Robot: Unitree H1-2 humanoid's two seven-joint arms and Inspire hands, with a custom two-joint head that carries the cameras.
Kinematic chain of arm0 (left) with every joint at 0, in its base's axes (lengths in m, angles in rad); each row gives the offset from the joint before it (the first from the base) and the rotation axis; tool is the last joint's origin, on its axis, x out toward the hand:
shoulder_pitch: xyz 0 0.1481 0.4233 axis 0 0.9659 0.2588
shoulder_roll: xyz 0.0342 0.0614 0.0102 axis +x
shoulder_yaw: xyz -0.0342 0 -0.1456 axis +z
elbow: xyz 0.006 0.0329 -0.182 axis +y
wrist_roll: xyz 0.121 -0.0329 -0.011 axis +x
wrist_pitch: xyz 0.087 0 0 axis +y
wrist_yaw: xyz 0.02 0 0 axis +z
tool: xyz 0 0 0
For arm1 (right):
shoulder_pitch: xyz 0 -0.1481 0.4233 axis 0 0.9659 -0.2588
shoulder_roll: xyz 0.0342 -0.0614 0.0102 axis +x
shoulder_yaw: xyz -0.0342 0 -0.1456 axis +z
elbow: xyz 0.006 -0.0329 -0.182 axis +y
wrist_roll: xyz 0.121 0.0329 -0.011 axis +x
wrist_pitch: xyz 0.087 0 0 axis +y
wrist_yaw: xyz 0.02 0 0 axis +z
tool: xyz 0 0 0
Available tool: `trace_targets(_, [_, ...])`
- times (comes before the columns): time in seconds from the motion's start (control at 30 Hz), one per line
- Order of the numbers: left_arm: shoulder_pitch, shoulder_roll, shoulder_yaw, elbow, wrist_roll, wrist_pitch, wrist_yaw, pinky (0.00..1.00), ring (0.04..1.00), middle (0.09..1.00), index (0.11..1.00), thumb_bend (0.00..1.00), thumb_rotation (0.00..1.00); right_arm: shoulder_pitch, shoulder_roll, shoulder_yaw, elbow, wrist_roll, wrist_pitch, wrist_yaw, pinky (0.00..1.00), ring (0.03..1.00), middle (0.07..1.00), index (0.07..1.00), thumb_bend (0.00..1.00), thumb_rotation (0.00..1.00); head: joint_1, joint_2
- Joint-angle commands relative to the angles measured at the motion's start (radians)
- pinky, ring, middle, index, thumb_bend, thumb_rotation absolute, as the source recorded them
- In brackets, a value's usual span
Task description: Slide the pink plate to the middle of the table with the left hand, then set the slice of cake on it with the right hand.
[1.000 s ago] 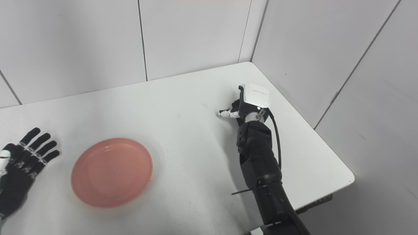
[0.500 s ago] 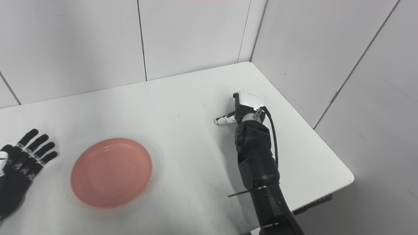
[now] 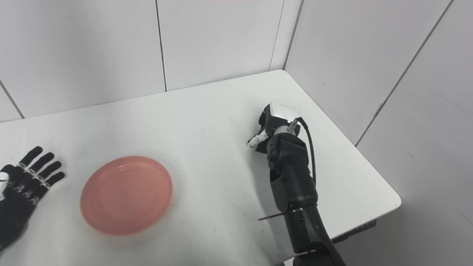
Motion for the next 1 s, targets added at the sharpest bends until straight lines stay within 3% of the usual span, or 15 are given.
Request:
trace_targets(0.0, [0.064,0.005,-0.007,0.035,0.024,0.102,0.044,0.83,0.871,0.892,0.881,0.43,0.83,-0.022,-0.015,-0.018,-0.028,-0.003,0.005,-0.006,0.27,0.330,0.419,0.539,0.52,0.00,0.000,-0.001])
trace_targets(0.27, [0.069,0.005,-0.013,0.022,0.028,0.101,0.044,0.83,0.872,0.891,0.880,0.43,0.84,-0.021,-0.017,-0.018,-0.082,0.026,0.005,-0.001,0.34,0.416,0.474,0.497,0.53,0.00,0.015,0.001])
trace_targets(0.4, [0.073,0.001,-0.019,0.013,0.030,0.097,0.050,0.83,0.872,0.890,0.878,0.43,0.84,-0.025,-0.019,0.006,-0.148,0.034,0.005,0.005,0.32,0.402,0.445,0.521,0.52,0.00,0.032,0.002])
trace_targets(0.63, [0.085,-0.014,-0.041,-0.022,0.044,0.092,0.075,0.84,0.879,0.893,0.878,0.45,0.82,-0.025,-0.040,0.096,-0.291,0.123,-0.007,-0.016,0.28,0.374,0.418,0.533,0.52,0.00,0.081,-0.001])
trace_targets(0.8, [0.095,-0.036,-0.061,-0.061,0.060,0.101,0.109,0.85,0.882,0.897,0.884,0.44,0.84,-0.065,-0.027,0.192,-0.396,0.125,-0.008,0.031,0.27,0.367,0.412,0.537,0.52,0.00,0.133,0.001])
trace_targets(0.97, [0.110,-0.075,-0.086,-0.129,0.083,0.139,0.168,0.85,0.887,0.903,0.890,0.41,0.89,-0.113,0.008,0.305,-0.450,0.126,-0.027,0.064,0.24,0.331,0.406,0.534,0.52,0.00,0.247,0.004])
